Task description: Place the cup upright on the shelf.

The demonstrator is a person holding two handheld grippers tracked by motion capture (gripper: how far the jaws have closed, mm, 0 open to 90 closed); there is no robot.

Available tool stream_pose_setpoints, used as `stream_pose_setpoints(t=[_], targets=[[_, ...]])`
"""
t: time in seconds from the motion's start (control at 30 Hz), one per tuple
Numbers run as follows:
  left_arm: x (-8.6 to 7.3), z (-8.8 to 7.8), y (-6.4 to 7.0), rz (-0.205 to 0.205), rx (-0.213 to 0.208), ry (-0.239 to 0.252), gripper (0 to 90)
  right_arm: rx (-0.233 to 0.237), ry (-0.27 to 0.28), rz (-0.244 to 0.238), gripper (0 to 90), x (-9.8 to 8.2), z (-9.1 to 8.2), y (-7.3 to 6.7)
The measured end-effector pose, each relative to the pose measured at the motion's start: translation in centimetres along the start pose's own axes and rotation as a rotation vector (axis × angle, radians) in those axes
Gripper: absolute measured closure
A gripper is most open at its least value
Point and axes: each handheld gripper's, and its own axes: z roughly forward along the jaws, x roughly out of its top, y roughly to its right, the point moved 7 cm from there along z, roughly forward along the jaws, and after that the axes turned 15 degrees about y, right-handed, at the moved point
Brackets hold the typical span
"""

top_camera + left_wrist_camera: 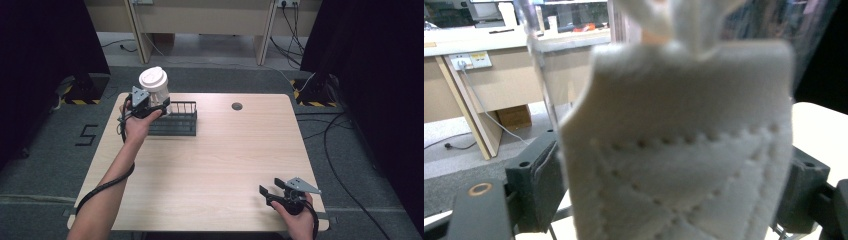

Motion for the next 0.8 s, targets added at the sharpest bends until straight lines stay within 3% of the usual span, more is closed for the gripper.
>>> stream_pose_setpoints(t=[0.8], targets=[[-3.0,1.6,0.3,-0.005,0.034,-0.067,17.5,-0.001,-0.002,0.006,28.1,0.0,0.0,0.0]])
